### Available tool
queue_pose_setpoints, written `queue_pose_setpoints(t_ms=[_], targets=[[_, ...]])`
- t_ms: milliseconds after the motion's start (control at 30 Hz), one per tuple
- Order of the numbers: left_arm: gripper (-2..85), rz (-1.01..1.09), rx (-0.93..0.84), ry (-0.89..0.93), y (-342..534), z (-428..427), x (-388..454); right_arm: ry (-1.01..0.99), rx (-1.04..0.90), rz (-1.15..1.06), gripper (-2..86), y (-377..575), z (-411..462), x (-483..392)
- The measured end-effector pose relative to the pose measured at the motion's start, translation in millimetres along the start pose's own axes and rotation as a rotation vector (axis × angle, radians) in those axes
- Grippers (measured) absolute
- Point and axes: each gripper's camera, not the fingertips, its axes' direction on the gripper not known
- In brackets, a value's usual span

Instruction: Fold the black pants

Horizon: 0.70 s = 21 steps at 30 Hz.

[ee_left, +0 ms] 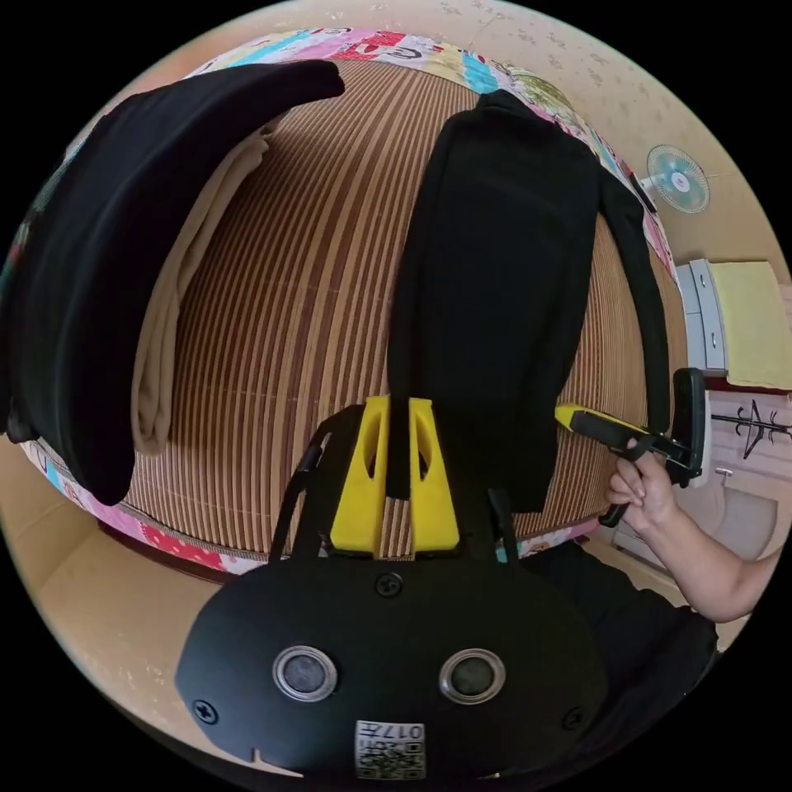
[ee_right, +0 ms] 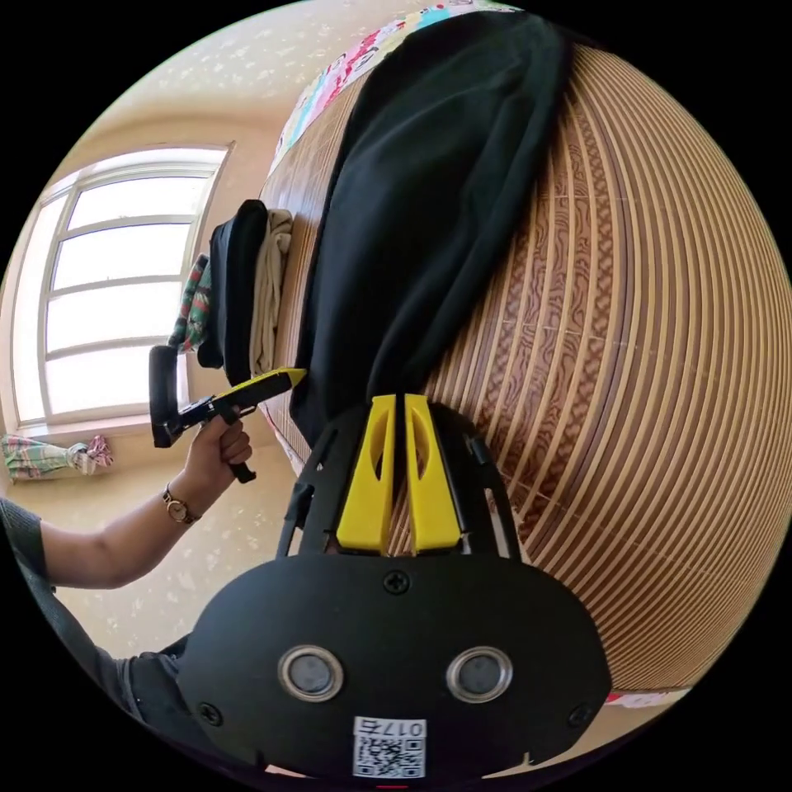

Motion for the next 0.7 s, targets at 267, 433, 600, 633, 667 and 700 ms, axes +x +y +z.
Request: queue_pose_setpoints(t_ms=[267,433,600,633,667,700], targets=[[1.4,0.028,-0.142,-0.053,53,-15,-14,0.28,-0.213,-0.127,4.2,71,-54,7],[2.3,-0.067,-0.04,0.007,57,-49,-45,0.655,0.124,0.165,9.8,99,-201,100],[2.6,0.03,-0.002,0.034,21,-51,-26,0.534,-0.04,0.243,9.8,118,-230,202],[2.6,0.061,0.001,0.055,11,-49,-16,0.522,-0.012,0.22,7.9,129,-225,204],[2.6,0.078,0.001,0.066,7,-48,-11,0.581,-0.006,0.213,5.8,142,-220,197],[2.5,0.111,-0.001,0.089,1,-46,1,0.578,-0.021,0.228,4.8,147,-214,194]])
